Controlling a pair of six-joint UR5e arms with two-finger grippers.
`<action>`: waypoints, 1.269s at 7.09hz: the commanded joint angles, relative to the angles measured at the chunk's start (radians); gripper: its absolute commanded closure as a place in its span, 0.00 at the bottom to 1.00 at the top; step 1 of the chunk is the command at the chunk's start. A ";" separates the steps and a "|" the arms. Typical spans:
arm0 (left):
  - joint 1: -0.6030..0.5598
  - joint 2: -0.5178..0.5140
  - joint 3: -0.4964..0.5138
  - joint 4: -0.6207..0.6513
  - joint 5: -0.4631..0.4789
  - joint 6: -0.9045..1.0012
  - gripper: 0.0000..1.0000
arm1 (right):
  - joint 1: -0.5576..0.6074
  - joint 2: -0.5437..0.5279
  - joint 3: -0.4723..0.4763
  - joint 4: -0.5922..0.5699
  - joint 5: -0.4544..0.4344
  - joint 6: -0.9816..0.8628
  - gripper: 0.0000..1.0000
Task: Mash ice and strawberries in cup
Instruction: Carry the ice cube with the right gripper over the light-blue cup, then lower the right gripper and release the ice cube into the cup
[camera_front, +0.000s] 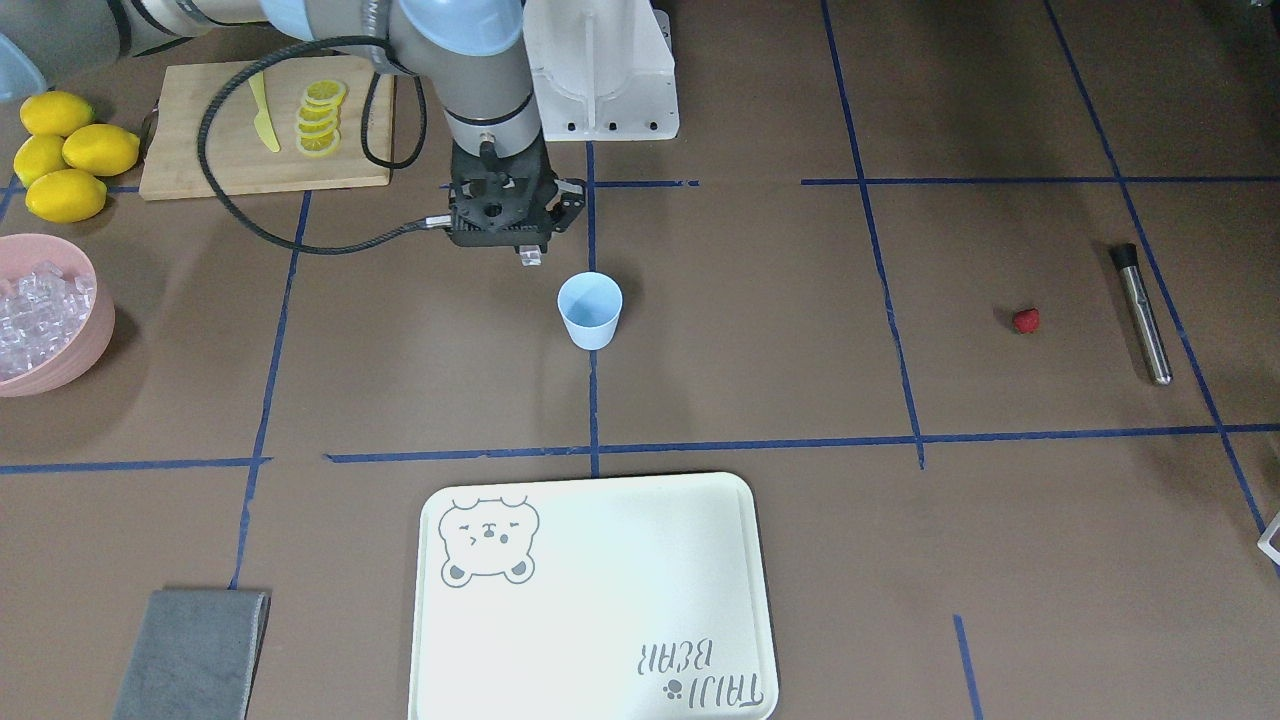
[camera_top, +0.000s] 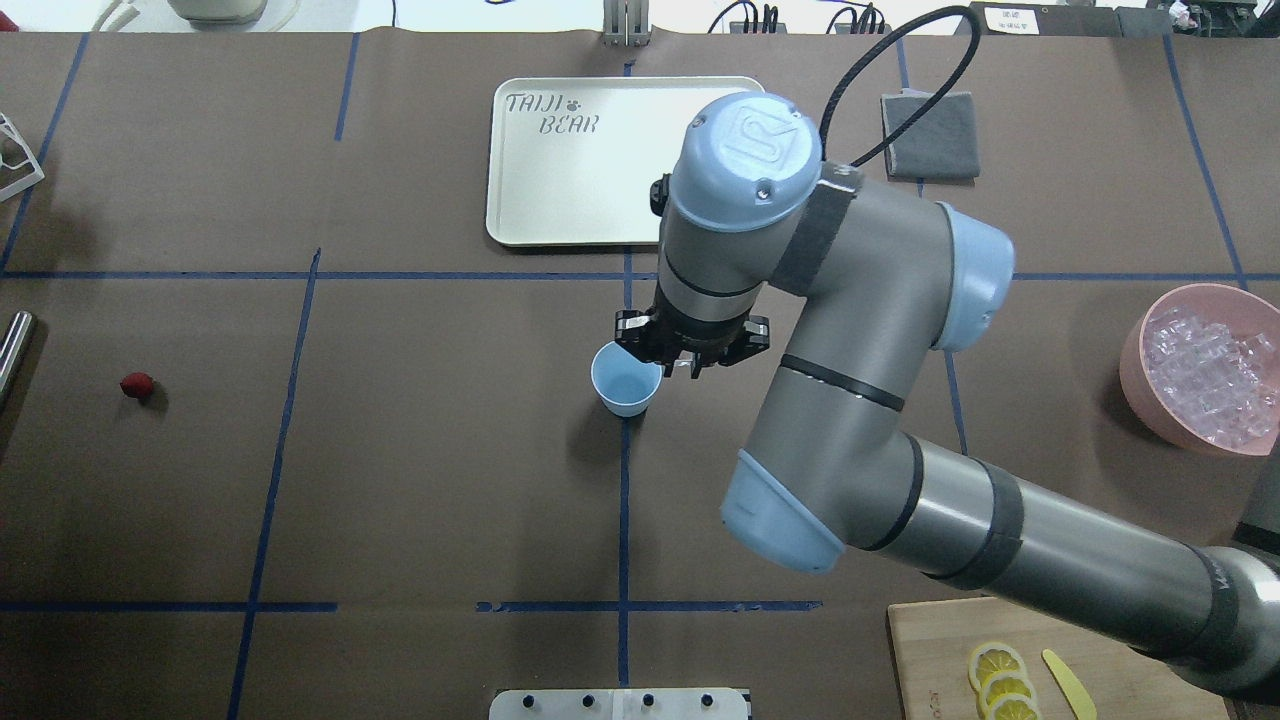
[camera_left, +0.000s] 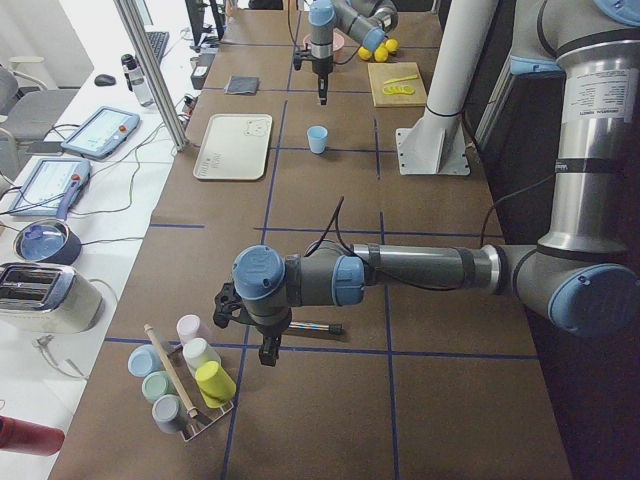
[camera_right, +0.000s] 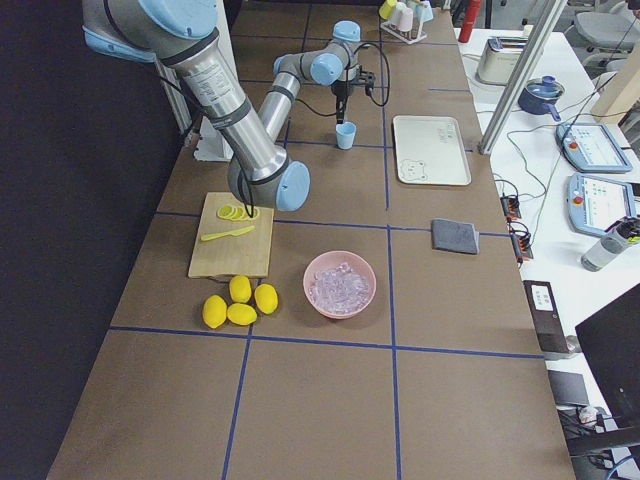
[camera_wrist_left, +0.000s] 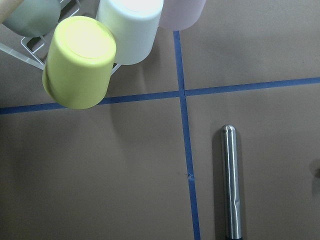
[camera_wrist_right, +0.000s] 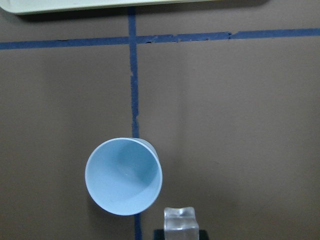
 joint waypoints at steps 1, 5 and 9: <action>0.000 0.008 -0.001 -0.001 0.000 0.000 0.00 | -0.026 0.079 -0.142 0.057 -0.029 0.044 1.00; 0.000 0.008 -0.001 0.000 0.000 0.000 0.00 | -0.035 0.080 -0.168 0.059 -0.037 0.046 0.99; 0.000 0.008 -0.001 -0.001 0.000 0.000 0.00 | -0.038 0.082 -0.168 0.061 -0.037 0.044 0.79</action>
